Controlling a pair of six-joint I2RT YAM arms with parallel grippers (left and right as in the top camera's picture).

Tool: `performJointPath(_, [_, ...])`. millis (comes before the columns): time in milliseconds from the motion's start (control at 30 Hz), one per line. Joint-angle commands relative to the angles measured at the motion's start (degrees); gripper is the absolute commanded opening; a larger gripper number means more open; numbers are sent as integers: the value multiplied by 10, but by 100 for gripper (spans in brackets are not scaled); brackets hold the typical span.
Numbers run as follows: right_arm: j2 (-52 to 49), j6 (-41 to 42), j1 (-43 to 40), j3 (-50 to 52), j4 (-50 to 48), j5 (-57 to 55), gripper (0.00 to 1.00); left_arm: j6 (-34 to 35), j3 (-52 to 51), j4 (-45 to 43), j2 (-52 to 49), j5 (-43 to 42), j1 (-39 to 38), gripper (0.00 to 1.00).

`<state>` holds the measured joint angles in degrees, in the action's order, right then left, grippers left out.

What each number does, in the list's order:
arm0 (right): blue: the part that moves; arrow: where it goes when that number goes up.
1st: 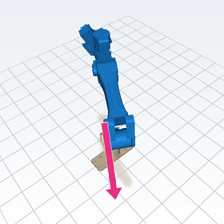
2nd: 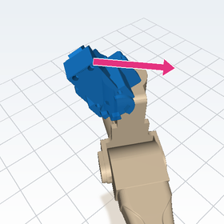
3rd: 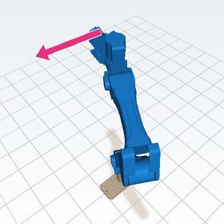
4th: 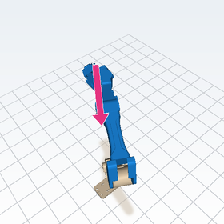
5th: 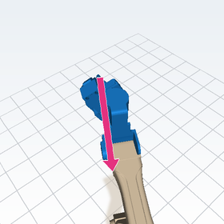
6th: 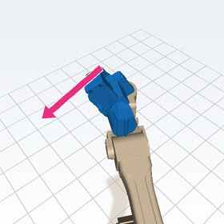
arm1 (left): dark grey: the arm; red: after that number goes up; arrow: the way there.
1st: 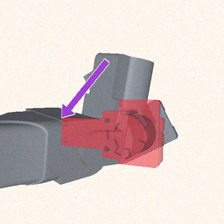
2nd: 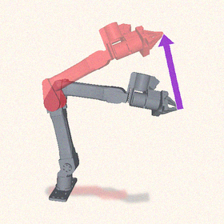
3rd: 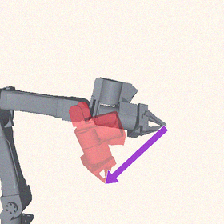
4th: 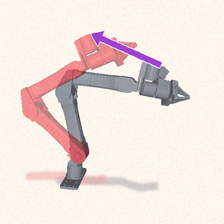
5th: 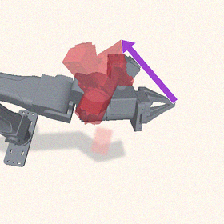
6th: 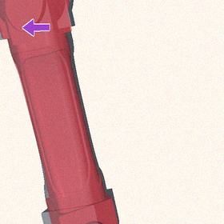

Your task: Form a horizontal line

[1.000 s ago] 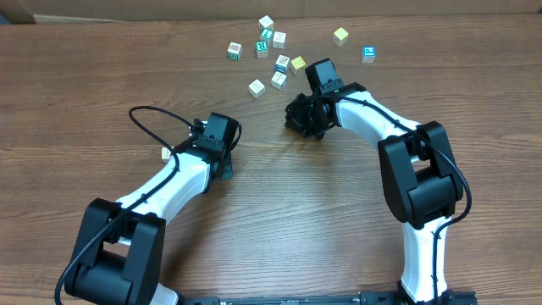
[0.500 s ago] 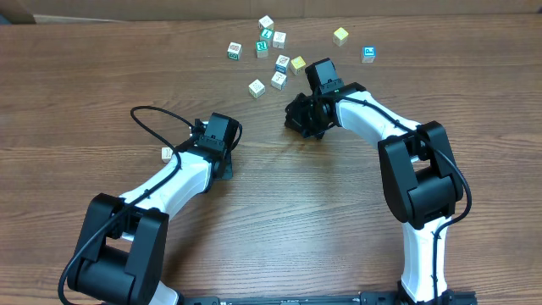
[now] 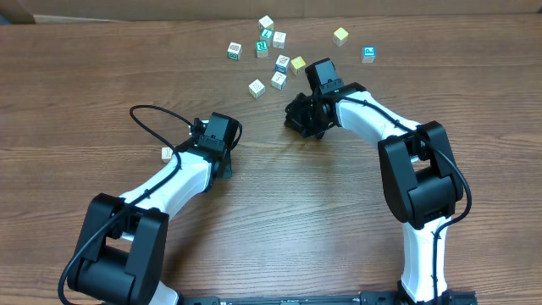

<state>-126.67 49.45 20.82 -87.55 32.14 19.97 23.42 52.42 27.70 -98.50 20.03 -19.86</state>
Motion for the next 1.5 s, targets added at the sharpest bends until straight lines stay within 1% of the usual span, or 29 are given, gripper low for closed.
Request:
performJointPath(0, [-23, -5, -2, 14, 7, -60, 9, -12, -6, -2, -6, 16, 0, 4])
performJointPath(1467, [-23, -5, -2, 14, 5, -67, 10, -12, -6, -12, -6, 29, 0, 4])
